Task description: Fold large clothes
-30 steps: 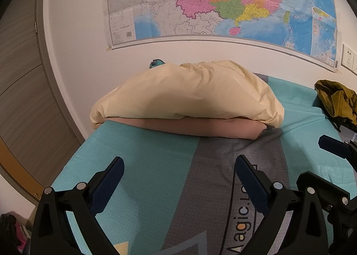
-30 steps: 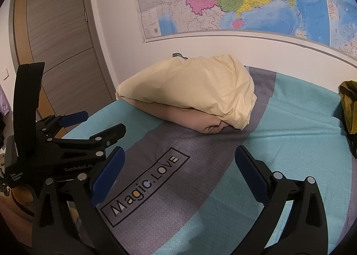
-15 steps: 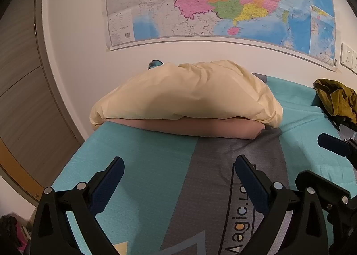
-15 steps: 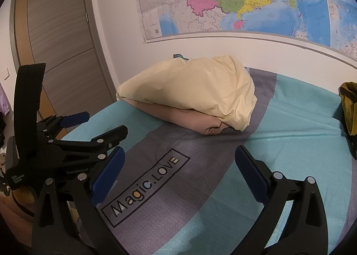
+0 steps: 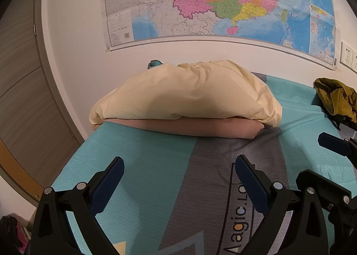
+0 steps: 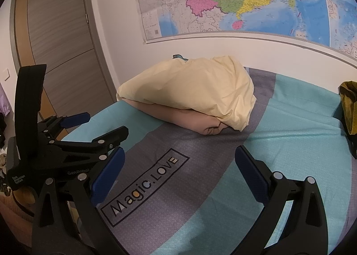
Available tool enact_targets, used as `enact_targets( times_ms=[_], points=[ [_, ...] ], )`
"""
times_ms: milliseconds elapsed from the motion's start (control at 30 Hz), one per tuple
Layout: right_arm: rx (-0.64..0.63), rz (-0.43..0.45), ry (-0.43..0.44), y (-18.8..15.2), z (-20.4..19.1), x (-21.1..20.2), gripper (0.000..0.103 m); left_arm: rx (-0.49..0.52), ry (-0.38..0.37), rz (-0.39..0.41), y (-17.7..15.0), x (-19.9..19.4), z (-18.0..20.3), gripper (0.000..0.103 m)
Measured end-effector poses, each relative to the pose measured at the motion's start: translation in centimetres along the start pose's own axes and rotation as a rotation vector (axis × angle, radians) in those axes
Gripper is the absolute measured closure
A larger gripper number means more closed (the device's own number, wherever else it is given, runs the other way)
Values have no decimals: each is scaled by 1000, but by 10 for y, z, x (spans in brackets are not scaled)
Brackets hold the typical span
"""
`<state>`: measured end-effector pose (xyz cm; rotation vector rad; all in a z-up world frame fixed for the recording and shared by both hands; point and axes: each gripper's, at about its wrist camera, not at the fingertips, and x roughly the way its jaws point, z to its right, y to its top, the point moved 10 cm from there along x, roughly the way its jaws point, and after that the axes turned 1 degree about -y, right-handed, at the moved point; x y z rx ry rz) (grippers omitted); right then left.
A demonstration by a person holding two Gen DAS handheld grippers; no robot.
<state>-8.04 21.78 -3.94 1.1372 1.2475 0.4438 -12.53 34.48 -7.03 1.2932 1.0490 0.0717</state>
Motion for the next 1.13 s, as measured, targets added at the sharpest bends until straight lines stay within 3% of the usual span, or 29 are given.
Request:
enact_targets(
  times_ms=[667,800,1033,1133],
  points=[
    [0,-5,0,-1,1,0,6,2,-4,-6,-2,2,2,7],
    [6,-1,-8,-2,5,-3,6,29,-17,30,1,-1,9,7],
    [82,26,-103,-10,46,-33,6,82,-128,11,4,2,56,7],
    [134,43,-170,-17,72,-54,6,86,-274,-19,5,3,94,7]
  ],
)
